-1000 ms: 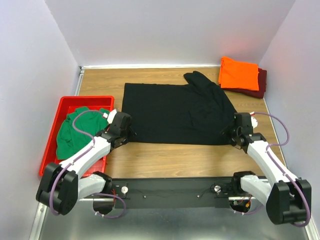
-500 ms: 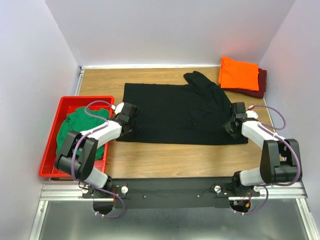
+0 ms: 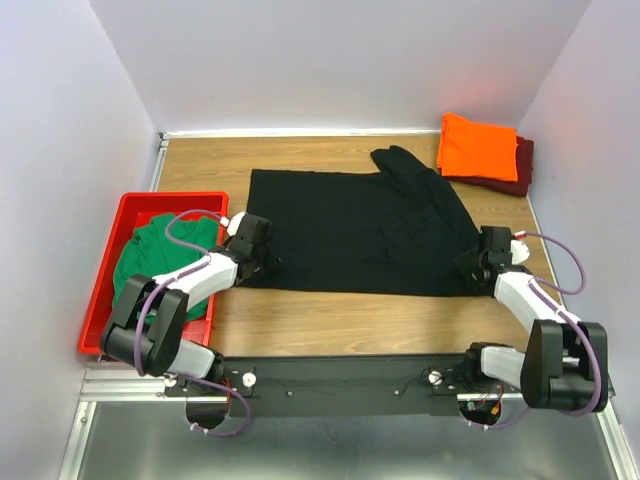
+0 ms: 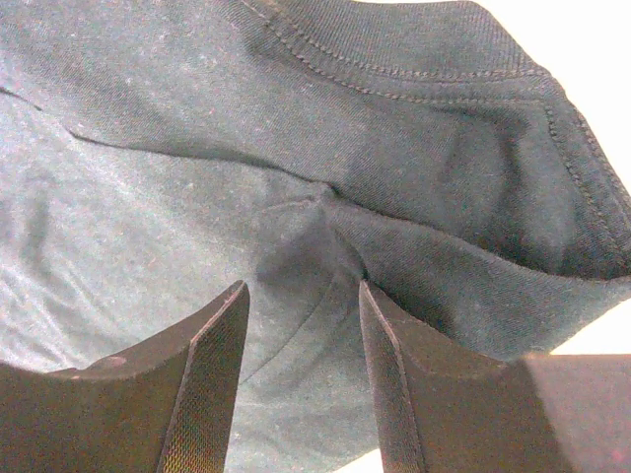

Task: Fold and stack the t-shirts
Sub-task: Fold the tshirt

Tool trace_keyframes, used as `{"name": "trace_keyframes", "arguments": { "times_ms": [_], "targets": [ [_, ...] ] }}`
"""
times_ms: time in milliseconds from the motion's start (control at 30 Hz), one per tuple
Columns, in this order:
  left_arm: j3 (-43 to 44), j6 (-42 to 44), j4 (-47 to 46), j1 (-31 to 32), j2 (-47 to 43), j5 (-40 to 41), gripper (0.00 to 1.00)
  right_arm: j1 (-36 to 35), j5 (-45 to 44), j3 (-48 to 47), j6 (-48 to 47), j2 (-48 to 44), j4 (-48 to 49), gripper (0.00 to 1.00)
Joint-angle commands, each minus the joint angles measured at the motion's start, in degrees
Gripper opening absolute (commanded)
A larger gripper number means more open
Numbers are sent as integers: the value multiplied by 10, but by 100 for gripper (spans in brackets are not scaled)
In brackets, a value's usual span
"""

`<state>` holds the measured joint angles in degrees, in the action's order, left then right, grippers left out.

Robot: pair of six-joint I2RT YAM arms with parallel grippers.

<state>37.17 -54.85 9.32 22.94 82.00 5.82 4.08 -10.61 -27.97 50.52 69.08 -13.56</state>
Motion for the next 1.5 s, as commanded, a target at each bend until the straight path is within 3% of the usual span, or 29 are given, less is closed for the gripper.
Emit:
{"name": "trace_keyframes", "arguments": {
  "times_ms": [0,367,600,833,1067,1300,1333,1467],
  "targets": [
    [-27,-4,71,0,-29,-29,40,7,68,38,-2,-15,-72,57],
    [-56,-21,151,1,-130,-23,40,7,139,46,-2,-14,-126,57],
    [-18,-5,167,1,-134,-17,40,7,148,61,-6,-82,-137,57],
    [218,52,178,-17,-31,47,41,7,112,-137,-58,-20,-121,58],
    [432,80,163,-97,187,71,40,0,174,-344,-158,185,1,58],
    [746,135,279,-122,420,155,43,-26,203,-486,-211,330,32,58],
    [746,139,291,-124,443,163,43,-28,205,-496,-215,340,35,58],
    [893,150,329,-127,541,182,43,-37,208,-541,-240,388,43,58]
  ]
}}
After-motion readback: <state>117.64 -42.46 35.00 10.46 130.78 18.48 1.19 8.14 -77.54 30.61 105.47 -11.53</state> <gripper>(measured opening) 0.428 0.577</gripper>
